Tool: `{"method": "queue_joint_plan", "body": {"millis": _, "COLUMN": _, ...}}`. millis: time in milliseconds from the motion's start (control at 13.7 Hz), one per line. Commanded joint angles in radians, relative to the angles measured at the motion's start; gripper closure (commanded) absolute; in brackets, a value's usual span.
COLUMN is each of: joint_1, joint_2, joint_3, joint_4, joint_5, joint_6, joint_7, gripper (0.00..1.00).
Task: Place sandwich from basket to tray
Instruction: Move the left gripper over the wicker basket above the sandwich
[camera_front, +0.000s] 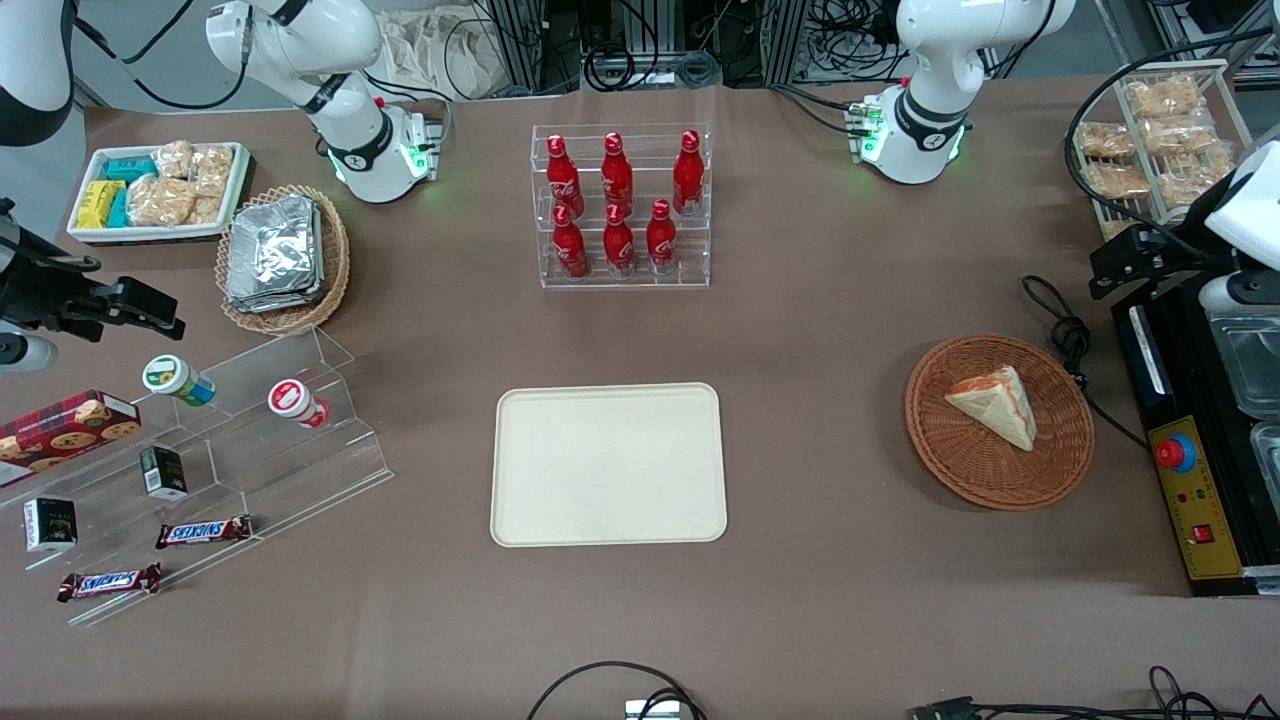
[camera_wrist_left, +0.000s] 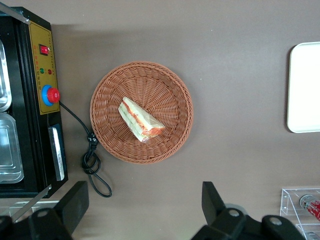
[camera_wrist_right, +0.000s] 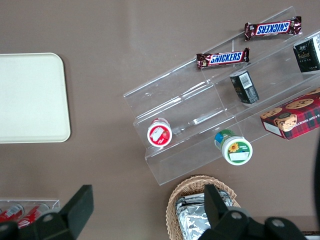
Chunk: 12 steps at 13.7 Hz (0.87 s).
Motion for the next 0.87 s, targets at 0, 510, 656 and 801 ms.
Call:
{"method": "queue_joint_plan", "body": {"millis": 0, "joint_1": -0.003, "joint_2": 0.011, "joint_3": 0.007, "joint_4": 0.03, "joint_5": -0.005, "joint_6": -0.026, "joint_7": -0.002, "gripper": 0.0}}
{"method": "queue_joint_plan", "body": {"millis": 510, "joint_1": 0.006, "joint_2": 0.035, "joint_3": 0.013, "joint_4": -0.039, "joint_5": 0.005, "joint_6": 0.031, "joint_7": -0.136, "gripper": 0.0}}
{"method": "queue_joint_plan", "body": {"millis": 656, "joint_1": 0.007, "joint_2": 0.022, "joint_3": 0.022, "joint_4": -0.129, "joint_5": 0.005, "joint_6": 0.104, "joint_7": -0.166, "gripper": 0.0}}
{"method": "queue_joint_plan", "body": {"millis": 801, "joint_1": 0.007, "joint_2": 0.0, "joint_3": 0.042, "joint_4": -0.227, "joint_5": 0.005, "joint_6": 0.193, "joint_7": -0.209, "gripper": 0.0}}
